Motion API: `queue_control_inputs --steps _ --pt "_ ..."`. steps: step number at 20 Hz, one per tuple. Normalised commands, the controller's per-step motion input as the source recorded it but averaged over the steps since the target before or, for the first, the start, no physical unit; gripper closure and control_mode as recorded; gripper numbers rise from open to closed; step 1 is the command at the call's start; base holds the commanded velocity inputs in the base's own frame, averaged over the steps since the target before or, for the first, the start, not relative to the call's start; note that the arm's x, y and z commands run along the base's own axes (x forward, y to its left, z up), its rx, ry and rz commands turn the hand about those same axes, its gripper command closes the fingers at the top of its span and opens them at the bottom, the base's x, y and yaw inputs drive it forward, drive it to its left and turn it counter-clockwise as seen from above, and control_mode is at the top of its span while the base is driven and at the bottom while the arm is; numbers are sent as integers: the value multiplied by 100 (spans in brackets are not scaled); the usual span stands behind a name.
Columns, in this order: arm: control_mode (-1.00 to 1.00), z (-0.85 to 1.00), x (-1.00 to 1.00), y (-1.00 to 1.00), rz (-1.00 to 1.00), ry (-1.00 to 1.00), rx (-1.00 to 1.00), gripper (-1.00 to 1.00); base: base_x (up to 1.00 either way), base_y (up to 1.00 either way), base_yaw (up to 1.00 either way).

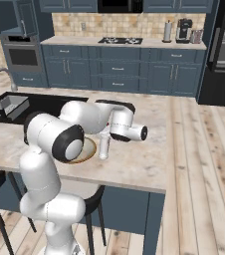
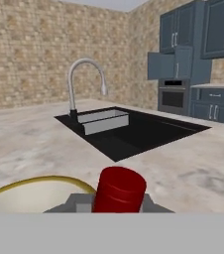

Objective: There is a bowl on the dining counter. Grab a lemon wedge from the fridge and place it in the bowl. Then get the liquor bottle and glass cup from the cabinet and place them next to the bowl.

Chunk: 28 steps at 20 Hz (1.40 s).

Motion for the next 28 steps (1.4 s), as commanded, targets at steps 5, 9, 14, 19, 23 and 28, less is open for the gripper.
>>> queue_control_inputs --steps 5,9,14,19,23,28 --pt "-100 -19 20 0 0 0 0 100 0 0 0" --pt "-100 -19 2 0 3 0 0 100 0 0 0" --pt "-100 -21 0 2 5 0 -2 -100 0 0 0" --pt "-100 -13 0 13 4 -3 -2 -100 0 0 0" --pt "-100 0 -10 2 1 -2 0 -100 0 0 0" --pt "-100 0 -11 5 0 0 0 -100 0 0 0"
